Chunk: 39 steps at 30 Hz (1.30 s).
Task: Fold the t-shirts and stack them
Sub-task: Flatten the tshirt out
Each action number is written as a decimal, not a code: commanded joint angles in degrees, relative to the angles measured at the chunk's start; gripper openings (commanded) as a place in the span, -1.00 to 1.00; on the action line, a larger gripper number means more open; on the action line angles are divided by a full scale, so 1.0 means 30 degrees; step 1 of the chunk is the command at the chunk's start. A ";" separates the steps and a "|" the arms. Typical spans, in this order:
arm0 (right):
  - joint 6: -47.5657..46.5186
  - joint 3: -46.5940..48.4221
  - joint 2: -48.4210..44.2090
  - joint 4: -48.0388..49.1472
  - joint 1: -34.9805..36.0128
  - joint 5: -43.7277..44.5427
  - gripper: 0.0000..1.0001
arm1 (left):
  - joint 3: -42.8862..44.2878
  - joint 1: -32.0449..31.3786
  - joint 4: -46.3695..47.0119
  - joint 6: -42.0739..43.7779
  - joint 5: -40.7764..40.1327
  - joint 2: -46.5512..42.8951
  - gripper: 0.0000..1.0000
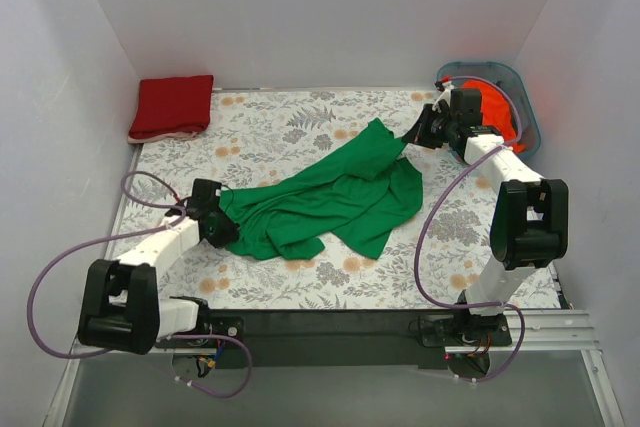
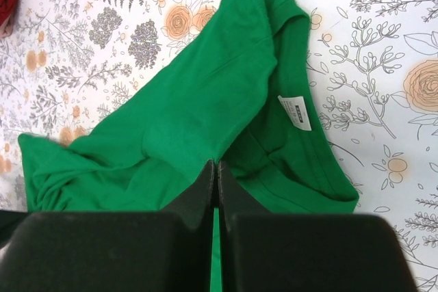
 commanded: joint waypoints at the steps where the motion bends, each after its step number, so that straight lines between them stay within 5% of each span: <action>1: -0.0902 0.0020 -0.0658 0.0670 -0.0171 0.0069 -0.97 | -0.0790 -0.0181 -0.4538 -0.2316 0.2457 -0.3408 -0.90; 4: -0.1898 0.0458 -0.0570 0.0379 -0.0171 -0.0370 -0.97 | 0.1315 -0.0151 -0.5886 -0.1473 0.1352 -0.5266 -0.54; 6: -0.2222 0.0636 -0.0570 0.0202 -0.0171 -0.0604 -0.97 | 0.3951 -0.0122 -0.6034 0.1102 -0.1101 -0.4835 -0.11; 12: -0.3014 0.0813 -0.0744 -0.0091 -0.0142 -0.1250 -0.97 | 0.8374 0.0053 -0.6033 0.7718 -0.2757 0.1167 0.19; 19: -0.3248 0.0695 -0.0921 -0.0063 -0.0142 -0.2129 -0.97 | 1.1106 0.0814 -0.5304 1.2329 -0.3195 0.5010 0.22; 30: -0.3161 0.0724 -0.1214 0.0025 -0.0113 -0.3065 -0.97 | 1.1343 0.2367 -0.2347 1.8917 0.2716 0.7589 0.16; 39: -0.3102 0.0666 -0.1039 0.0054 -0.0113 -0.3301 -0.97 | 1.2102 0.2427 -0.3218 2.2466 0.4334 0.9170 0.11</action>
